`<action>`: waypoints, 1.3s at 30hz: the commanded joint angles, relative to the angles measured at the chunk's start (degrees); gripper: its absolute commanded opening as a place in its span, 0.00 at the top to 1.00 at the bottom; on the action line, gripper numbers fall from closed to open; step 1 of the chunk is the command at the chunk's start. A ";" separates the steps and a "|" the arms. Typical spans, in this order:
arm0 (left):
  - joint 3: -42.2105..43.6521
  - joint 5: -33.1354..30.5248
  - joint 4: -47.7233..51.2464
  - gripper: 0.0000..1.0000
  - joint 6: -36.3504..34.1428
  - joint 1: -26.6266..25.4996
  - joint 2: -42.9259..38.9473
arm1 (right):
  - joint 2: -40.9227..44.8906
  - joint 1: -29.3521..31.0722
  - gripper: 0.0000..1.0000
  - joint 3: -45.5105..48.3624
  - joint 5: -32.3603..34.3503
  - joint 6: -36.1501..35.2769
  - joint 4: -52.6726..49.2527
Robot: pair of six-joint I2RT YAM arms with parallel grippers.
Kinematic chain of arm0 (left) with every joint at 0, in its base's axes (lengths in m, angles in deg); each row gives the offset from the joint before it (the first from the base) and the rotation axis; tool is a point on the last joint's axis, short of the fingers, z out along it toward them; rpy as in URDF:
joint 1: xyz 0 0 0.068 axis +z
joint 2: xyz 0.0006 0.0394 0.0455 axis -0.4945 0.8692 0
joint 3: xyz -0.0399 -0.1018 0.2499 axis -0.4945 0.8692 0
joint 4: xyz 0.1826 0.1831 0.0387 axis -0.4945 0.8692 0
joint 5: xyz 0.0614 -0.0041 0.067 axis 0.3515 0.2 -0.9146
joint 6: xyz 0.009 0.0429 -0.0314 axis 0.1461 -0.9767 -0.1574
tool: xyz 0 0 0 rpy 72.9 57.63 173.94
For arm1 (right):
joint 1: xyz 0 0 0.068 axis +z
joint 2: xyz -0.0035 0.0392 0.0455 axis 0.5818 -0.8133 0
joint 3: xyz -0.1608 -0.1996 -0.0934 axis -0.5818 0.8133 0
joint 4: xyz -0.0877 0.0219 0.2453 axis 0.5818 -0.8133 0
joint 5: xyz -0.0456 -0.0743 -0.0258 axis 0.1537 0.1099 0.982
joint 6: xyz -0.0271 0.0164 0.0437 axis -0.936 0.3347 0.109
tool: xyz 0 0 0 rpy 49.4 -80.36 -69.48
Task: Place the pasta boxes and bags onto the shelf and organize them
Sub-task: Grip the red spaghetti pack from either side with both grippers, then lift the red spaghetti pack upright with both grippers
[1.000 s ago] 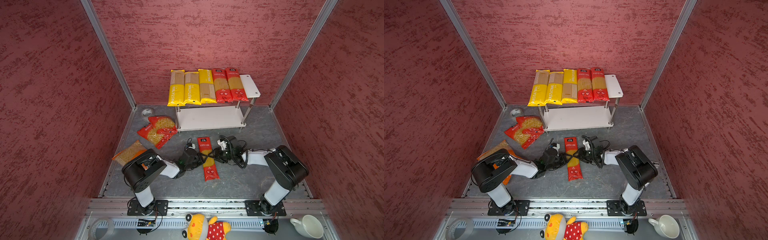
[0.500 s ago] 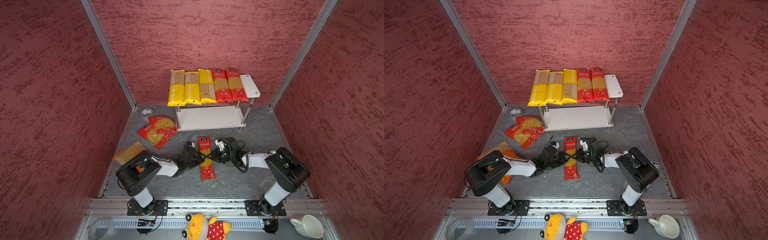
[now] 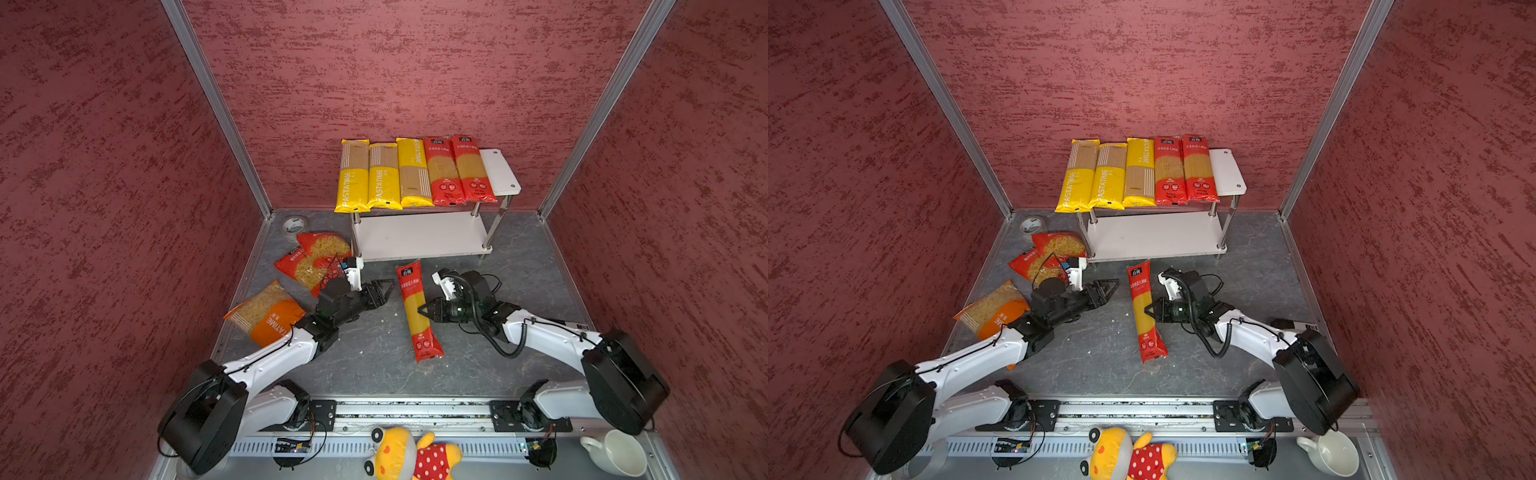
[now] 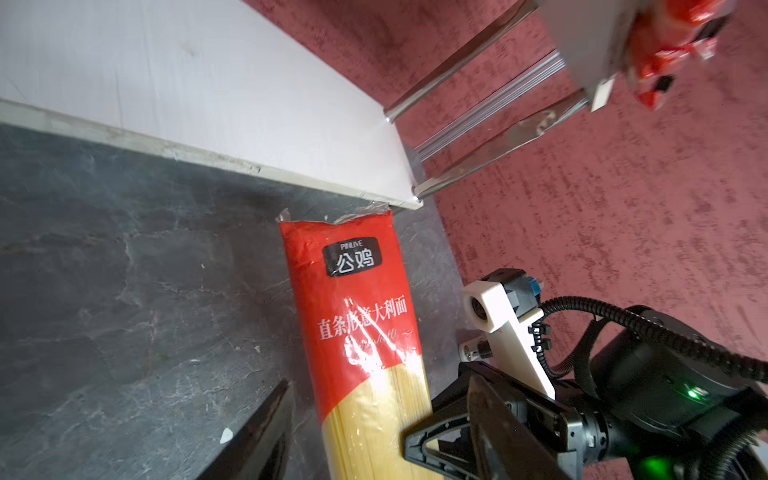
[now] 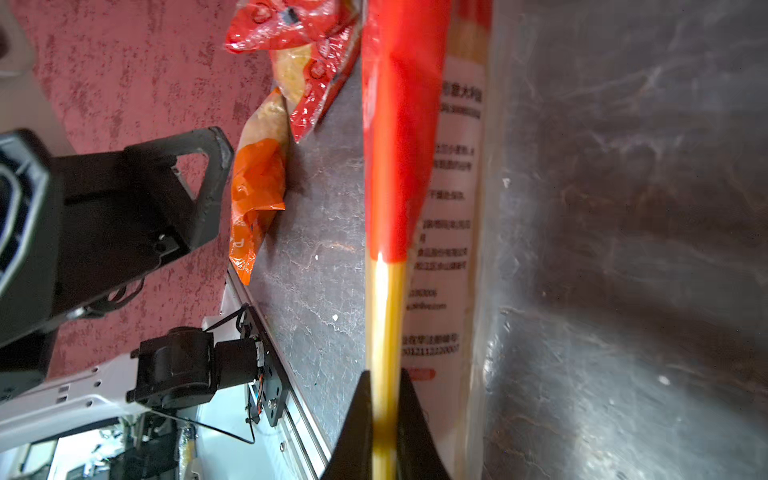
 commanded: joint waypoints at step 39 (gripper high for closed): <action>-13.12 25.54 -30.49 0.89 2.96 0.98 8.27 | 10.36 0.19 0.73 -1.11 -8.55 6.71 39.52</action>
